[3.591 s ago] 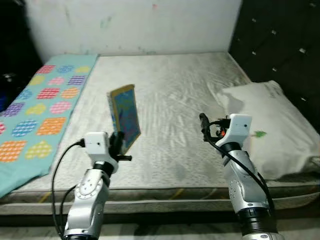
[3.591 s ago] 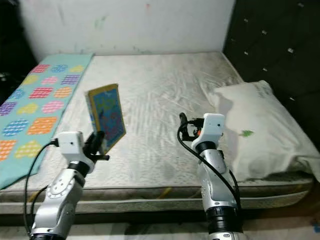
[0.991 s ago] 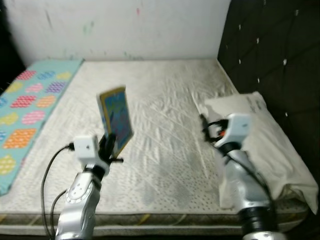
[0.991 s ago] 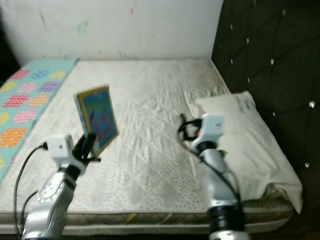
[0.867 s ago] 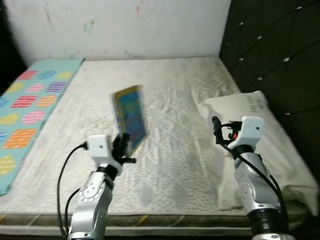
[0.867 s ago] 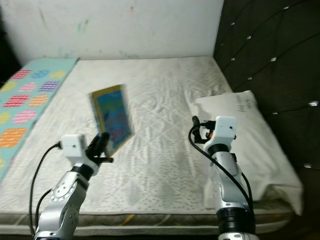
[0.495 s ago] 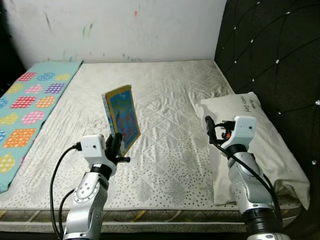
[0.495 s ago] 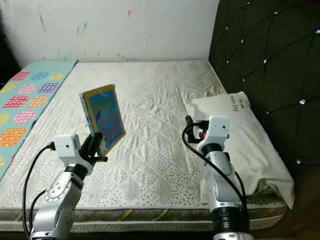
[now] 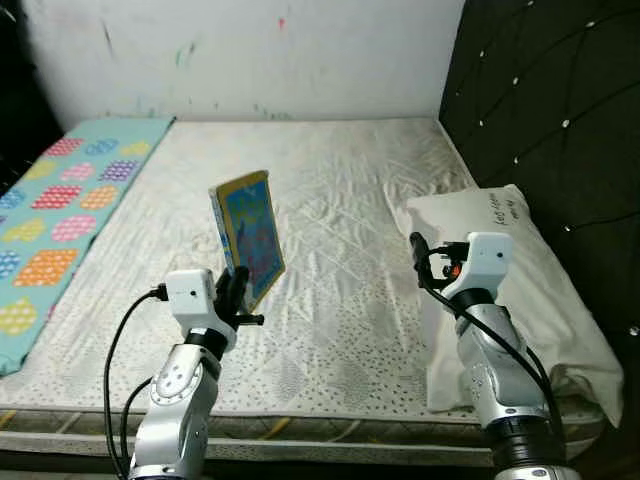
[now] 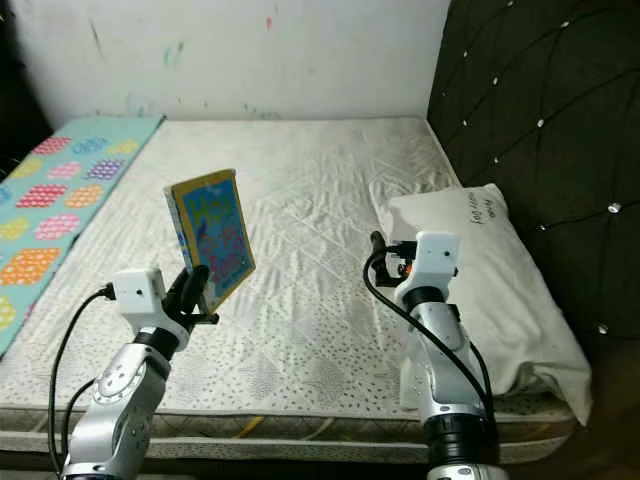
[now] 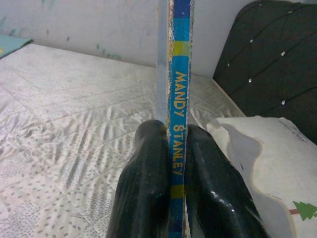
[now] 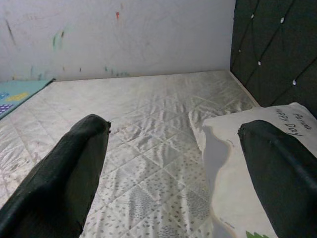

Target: Clean up the room

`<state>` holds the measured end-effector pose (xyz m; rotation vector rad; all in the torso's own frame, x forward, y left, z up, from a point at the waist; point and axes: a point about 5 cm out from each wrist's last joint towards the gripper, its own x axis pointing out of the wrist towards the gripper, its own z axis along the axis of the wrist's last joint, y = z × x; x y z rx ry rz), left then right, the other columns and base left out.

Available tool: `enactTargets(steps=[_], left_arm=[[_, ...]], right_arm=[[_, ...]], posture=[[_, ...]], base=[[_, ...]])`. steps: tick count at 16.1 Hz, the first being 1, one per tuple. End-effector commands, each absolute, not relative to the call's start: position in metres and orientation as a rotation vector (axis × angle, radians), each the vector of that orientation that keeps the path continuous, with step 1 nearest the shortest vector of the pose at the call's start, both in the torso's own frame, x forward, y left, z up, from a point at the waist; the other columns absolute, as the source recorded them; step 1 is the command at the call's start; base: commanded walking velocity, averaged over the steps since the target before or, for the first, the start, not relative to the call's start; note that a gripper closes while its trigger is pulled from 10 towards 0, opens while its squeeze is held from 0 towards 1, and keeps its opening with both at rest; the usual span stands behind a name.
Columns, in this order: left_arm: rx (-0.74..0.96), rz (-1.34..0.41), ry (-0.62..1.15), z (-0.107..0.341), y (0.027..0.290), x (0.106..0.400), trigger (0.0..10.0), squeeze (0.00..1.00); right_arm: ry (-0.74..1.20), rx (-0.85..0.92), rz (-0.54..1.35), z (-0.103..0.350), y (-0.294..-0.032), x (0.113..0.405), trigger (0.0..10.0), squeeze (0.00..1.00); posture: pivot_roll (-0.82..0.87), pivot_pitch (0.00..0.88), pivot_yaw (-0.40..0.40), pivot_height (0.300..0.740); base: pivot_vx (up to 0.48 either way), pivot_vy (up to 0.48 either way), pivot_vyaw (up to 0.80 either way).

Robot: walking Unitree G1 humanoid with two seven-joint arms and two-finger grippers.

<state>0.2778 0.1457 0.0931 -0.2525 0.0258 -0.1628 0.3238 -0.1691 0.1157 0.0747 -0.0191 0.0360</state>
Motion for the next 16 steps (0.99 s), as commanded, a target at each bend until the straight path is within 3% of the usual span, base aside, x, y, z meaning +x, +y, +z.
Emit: enactTargets(steps=[1,3,13,16], left_arm=[[-0.244,-0.171,-0.012,0.1021,0.1454,0.2805,10.0,0.0],[-0.244,-0.171,-0.012,0.1022,0.1455,0.2808,10.0,0.0],[-0.263,-0.168,-0.023,0.104,0.1454,0.2819,10.0,0.0],[-0.264,-0.167,-0.023,0.1039,0.145,0.2818,10.0,0.0]], right_arm=[[-0.037,0.07,0.046,0.1206,-0.1673,0.3265,10.0,0.0],[-0.037,0.069,0.045,0.1207,-0.1674,0.3267,10.0,0.0],[-0.034,0.077,0.035,0.12,-0.1692,0.327,10.0,0.0],[-0.031,0.075,0.035,0.1196,-0.1692,0.3268,10.0,0.0]], posture=[[-0.09,0.0,0.05,0.74],[-0.09,0.0,0.05,0.74],[-0.09,0.0,0.05,0.74],[-0.09,0.0,0.05,0.74]], base=[[0.0,-0.277,0.0],[0.0,-0.277,0.0],[0.0,0.0,0.0],[0.0,0.0,-0.8]])
